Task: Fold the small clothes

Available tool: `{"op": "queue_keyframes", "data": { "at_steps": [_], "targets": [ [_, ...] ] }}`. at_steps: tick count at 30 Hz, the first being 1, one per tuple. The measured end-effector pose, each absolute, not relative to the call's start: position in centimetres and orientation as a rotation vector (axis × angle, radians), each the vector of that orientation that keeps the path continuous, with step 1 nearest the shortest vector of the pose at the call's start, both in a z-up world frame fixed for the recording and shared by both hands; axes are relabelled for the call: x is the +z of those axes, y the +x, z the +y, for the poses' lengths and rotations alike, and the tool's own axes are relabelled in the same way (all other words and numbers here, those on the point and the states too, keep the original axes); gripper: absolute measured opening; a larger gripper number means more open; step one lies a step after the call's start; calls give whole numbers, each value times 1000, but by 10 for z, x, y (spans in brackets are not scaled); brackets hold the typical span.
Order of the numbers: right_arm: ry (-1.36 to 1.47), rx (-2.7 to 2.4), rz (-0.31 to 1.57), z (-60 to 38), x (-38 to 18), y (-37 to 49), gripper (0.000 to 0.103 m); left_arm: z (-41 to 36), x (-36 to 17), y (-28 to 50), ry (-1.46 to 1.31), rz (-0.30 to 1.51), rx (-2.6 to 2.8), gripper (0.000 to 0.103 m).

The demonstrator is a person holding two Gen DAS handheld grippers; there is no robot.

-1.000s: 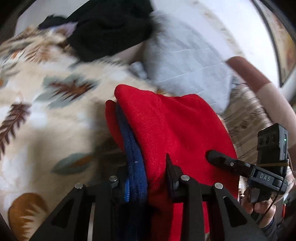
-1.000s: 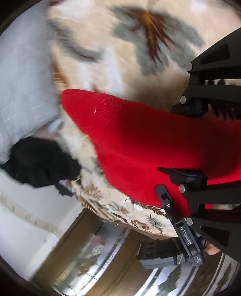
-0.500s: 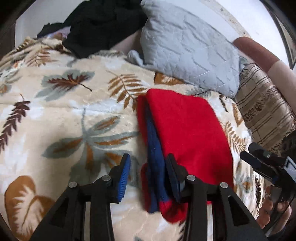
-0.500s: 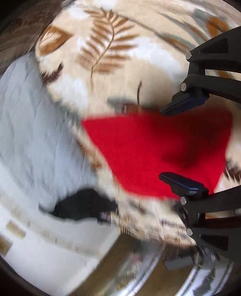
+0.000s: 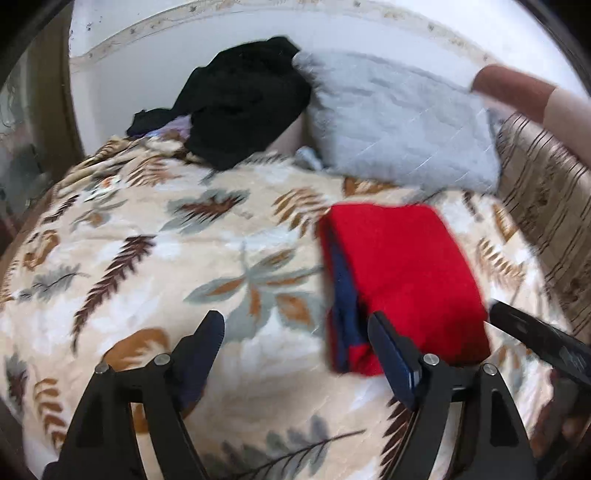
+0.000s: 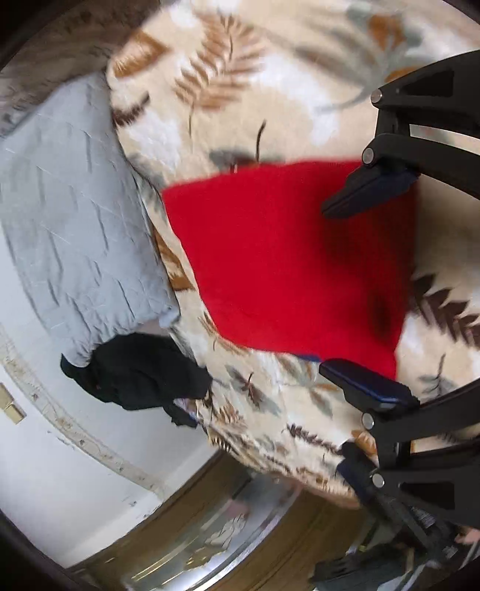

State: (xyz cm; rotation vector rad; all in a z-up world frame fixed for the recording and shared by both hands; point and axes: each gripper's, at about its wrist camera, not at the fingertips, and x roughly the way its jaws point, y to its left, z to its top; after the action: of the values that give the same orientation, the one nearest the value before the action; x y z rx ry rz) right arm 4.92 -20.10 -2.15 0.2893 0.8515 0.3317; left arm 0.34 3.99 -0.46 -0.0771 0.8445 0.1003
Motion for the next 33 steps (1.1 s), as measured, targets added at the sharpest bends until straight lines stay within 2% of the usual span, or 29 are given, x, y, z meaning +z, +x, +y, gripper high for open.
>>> {"op": "queue_keyframes", "data": {
  "at_steps": [1,2,11,20,33],
  "targets": [
    [243,302,841,-201,-21,41,100,41,-7,3,-75,854,109,81],
    [195,272,821,-201,-20,29,103,42,-8,1,-81,858,117,81],
    [62,211,806,-206,-12,-14,103,35,-2,-12,-114,880,102,81],
    [54,206,788,-204,-1,-12,103,4,25,-21,-54,838,45,82],
    [42,215,799,-209,0,-8,103,-10,24,-12,-50,854,24,85]
  ]
}}
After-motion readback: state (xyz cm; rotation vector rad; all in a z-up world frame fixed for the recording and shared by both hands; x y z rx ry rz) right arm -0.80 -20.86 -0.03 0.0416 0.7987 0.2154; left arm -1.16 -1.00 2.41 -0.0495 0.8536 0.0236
